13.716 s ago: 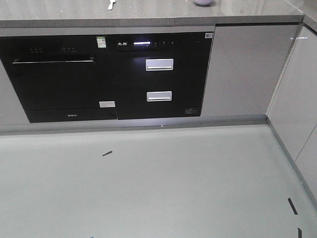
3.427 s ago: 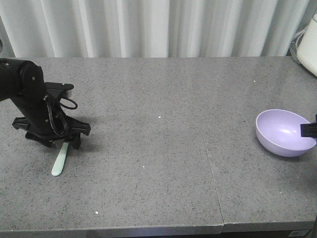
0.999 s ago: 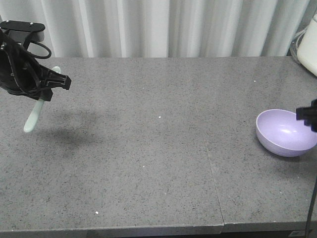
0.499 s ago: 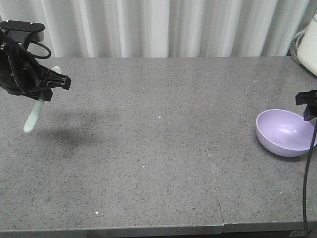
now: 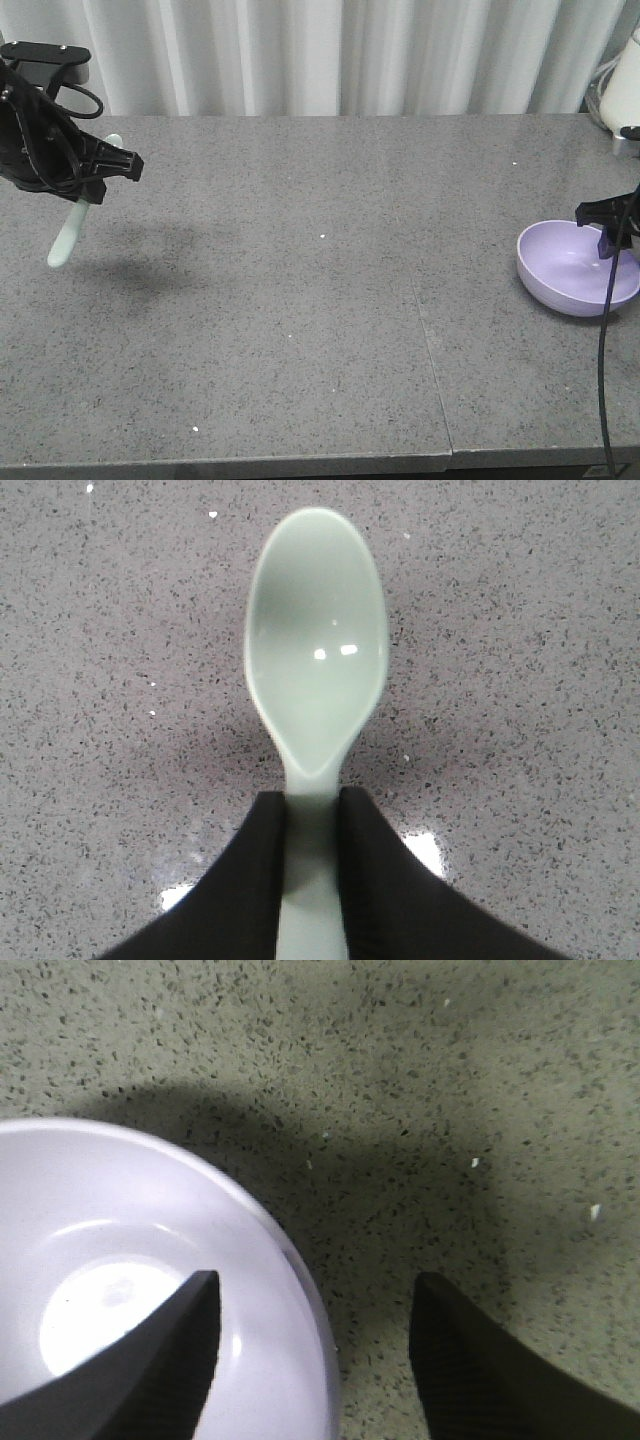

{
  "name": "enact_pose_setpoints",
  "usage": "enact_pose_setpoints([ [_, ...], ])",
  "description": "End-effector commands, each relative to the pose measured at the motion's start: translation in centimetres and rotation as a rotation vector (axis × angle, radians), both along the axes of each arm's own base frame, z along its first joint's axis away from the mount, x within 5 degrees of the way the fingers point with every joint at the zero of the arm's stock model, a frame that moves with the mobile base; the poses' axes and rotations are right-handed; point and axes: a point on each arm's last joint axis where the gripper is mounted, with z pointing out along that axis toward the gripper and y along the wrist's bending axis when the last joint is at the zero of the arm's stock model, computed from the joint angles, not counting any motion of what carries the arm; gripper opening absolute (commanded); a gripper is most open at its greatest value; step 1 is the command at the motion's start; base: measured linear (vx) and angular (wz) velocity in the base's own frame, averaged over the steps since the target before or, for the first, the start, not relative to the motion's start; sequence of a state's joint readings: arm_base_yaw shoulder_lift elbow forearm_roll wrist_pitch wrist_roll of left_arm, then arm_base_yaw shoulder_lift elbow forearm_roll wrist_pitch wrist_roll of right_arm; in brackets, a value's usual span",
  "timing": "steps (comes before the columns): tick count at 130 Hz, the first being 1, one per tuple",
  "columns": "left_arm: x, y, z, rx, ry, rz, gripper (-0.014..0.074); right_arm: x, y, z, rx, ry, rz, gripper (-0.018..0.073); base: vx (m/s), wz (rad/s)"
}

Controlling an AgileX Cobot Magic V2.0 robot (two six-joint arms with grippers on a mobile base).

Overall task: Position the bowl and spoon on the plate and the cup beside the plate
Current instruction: 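Grasp the lavender bowl rim with the right gripper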

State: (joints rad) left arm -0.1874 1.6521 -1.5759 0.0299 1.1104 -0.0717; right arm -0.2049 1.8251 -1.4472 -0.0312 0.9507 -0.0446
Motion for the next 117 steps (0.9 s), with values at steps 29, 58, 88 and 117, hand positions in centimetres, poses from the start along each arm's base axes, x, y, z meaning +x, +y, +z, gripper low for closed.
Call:
enact_pose_setpoints([
  [29,-0.7,0.1,2.7,-0.023,-0.110,0.002,-0.0008,0.9,-0.3,0.6,-0.003,-0.064,0.006,0.0145,0.00,0.00],
  [58,-0.7,0.1,2.7,-0.023,-0.110,0.002,-0.0008,0.9,-0.2,0.7,0.003,-0.074,0.019,-0.0010,0.00,0.00],
  [88,-0.7,0.1,2.7,-0.023,-0.110,0.002,-0.0008,0.6,0.9,2.4,0.097,-0.142,0.046,-0.0008,0.00,0.00],
  [117,-0.7,0.1,2.7,-0.023,-0.110,0.002,-0.0008,-0.5,2.5,5.9,0.193,-0.267,0.115,-0.0003,0.00,0.00],
])
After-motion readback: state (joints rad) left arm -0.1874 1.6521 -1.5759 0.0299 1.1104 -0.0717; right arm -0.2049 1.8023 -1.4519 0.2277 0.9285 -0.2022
